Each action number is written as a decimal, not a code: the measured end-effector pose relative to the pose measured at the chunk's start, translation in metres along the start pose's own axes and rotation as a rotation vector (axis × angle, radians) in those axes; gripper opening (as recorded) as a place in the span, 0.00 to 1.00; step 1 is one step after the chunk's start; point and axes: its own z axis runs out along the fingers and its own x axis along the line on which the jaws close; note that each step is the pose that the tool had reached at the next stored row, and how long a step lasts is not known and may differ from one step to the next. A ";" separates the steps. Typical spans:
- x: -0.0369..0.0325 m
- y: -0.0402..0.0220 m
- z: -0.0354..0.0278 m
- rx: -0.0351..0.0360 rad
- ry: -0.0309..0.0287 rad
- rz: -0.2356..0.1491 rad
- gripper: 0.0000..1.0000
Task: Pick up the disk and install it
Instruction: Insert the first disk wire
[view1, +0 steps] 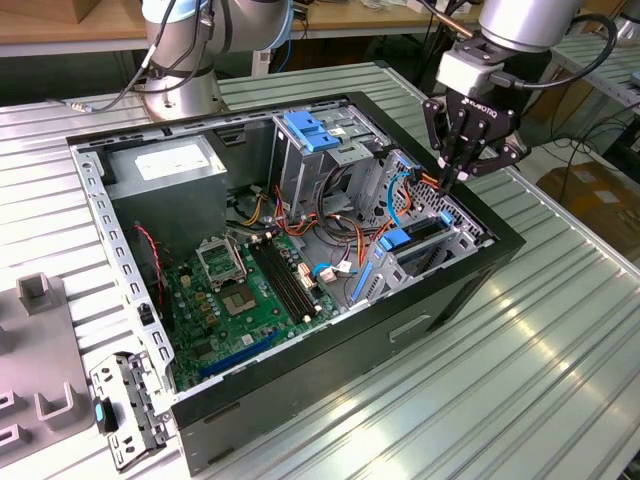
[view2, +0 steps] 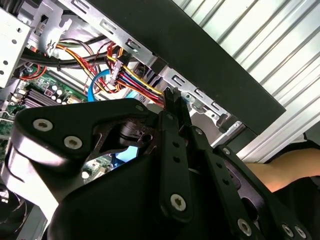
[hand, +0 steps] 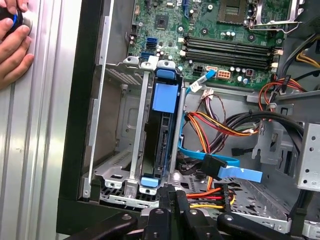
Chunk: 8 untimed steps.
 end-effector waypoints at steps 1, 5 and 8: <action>0.0012 0.0001 0.0001 -0.0001 0.0003 0.001 0.16; 0.0055 0.0023 0.0014 -0.0003 0.0000 0.004 0.16; 0.0054 0.0029 0.0025 -0.0031 0.0011 0.035 0.16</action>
